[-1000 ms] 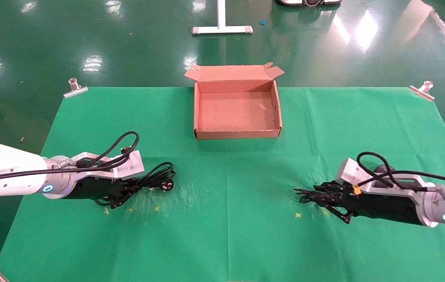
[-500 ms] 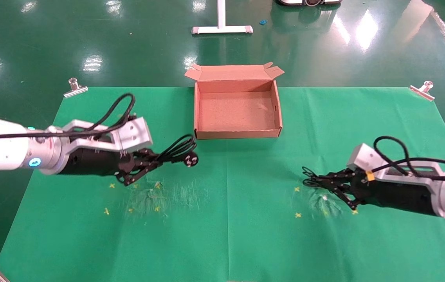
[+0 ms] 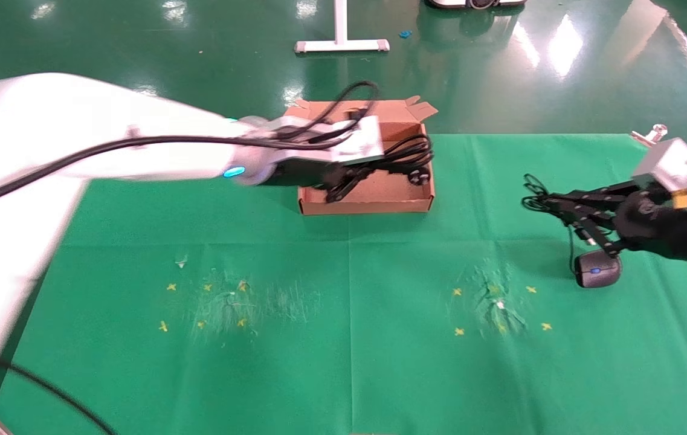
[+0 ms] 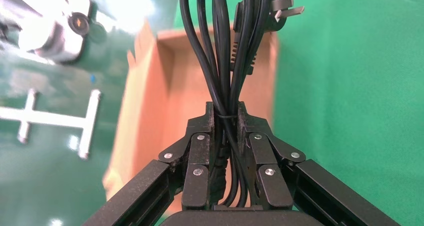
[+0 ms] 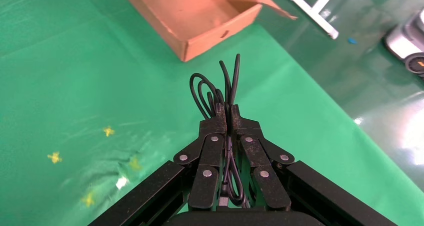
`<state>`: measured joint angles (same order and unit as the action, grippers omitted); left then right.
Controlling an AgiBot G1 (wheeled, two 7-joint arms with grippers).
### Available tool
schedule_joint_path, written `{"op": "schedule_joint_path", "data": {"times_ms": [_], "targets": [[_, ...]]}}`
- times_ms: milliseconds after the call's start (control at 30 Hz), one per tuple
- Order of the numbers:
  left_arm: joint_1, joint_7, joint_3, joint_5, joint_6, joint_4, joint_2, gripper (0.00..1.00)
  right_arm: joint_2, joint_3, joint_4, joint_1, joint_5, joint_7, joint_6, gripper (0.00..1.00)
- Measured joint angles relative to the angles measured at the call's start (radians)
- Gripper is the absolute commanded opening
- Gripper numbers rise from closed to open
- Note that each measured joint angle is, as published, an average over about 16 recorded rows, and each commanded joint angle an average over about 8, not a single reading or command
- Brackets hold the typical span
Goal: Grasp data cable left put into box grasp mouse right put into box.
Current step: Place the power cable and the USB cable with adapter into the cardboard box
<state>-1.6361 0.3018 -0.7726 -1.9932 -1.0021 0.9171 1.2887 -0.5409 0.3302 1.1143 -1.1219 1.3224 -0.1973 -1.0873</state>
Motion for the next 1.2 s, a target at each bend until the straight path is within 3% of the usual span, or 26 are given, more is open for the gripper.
{"op": "schedule_joint_path", "data": {"times_ms": [267, 533, 833, 1000, 1200], "targets": [[-0.056, -0.092, -0.160, 0.060, 0.176, -0.167, 0.084, 1.00, 0.071, -0.057, 0.045, 0.074, -0.082, 0.013, 0.011, 0.00], [-0.097, -0.071, -0.313, 0.173, 0.262, -0.209, 0.083, 1.00, 0.085, -0.092, 0.064, 0.089, -0.117, 0.025, 0.046, 0.00], [-0.152, -0.054, -0.370, 0.294, 0.279, -0.265, 0.040, 1.00, 0.023, -0.087, 0.072, -0.032, -0.095, 0.029, 0.066, 0.00], [-0.185, -0.018, -0.367, 0.324, 0.262, -0.263, -0.051, 1.00, -0.061, -0.050, 0.052, -0.145, -0.050, 0.040, 0.060, 0.00], [-0.207, 0.086, -0.366, 0.309, 0.203, -0.133, -0.245, 1.00, -0.198, 0.012, -0.018, -0.287, 0.017, 0.076, 0.048, 0.00]]}}
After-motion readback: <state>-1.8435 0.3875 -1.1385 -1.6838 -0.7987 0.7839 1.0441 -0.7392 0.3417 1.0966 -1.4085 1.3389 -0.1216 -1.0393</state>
